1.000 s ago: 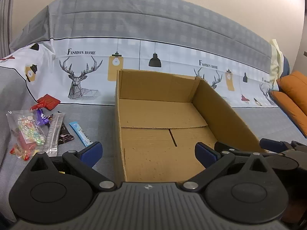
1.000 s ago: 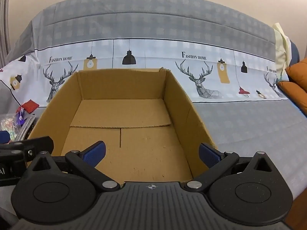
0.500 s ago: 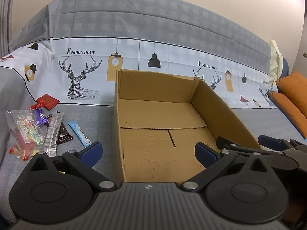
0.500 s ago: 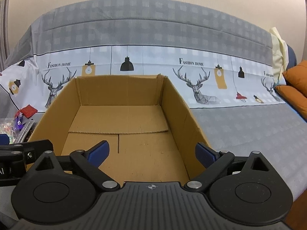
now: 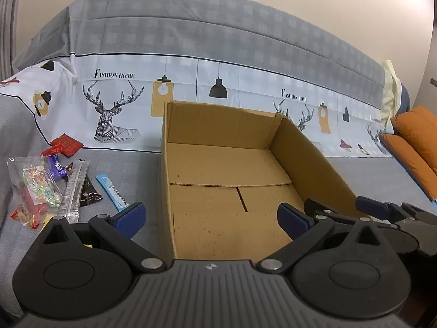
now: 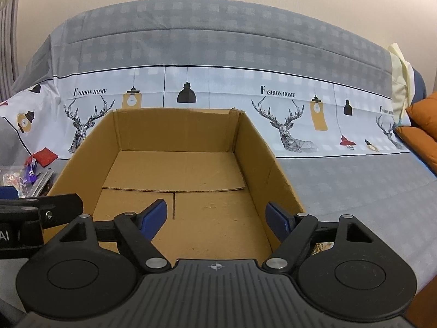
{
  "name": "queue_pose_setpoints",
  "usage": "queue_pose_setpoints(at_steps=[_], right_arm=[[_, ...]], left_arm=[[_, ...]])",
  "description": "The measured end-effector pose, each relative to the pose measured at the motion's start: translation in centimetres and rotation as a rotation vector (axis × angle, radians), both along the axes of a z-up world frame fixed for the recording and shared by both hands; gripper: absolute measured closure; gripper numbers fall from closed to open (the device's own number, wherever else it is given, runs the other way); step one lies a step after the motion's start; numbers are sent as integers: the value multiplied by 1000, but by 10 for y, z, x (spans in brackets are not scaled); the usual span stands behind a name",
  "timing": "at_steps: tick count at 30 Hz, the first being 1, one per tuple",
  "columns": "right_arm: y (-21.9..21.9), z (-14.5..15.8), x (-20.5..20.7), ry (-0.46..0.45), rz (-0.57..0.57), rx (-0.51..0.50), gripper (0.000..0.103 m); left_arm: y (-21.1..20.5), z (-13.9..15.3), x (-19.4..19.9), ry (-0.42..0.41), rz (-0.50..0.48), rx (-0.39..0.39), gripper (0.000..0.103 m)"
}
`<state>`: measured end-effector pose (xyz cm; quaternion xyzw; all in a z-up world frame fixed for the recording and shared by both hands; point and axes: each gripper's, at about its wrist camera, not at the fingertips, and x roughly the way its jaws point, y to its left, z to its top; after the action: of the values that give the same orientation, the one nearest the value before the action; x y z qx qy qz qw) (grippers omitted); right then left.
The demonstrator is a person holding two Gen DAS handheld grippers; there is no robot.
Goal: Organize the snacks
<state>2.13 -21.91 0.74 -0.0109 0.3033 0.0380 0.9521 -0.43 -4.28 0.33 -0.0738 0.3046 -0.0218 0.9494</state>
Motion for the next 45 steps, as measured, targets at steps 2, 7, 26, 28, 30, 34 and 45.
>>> queue_pose_setpoints(at_steps=[2,7,26,28,30,34,45], right_arm=[[1,1,0,-3,-5,15,23],[11,6,-1,-7,-8,55,36],[152,40,-7,-53,328,151,50],[170,42,-9,-42,395,157,50],[188,39,-11,-33,452,133,50],[219,27,-12,1,565,63,49],[260,-19,21,141,681,-74,35]], left_arm=[[2,1,0,-7,4,-5,1],[17,8,-4,-31,32,1,5],[158,74,-11,-109,102,58,66],[178,63,0,-86,130,52,66],[197,43,7,-72,157,46,66],[227,10,17,18,239,-49,56],[261,-31,45,156,385,-94,37]])
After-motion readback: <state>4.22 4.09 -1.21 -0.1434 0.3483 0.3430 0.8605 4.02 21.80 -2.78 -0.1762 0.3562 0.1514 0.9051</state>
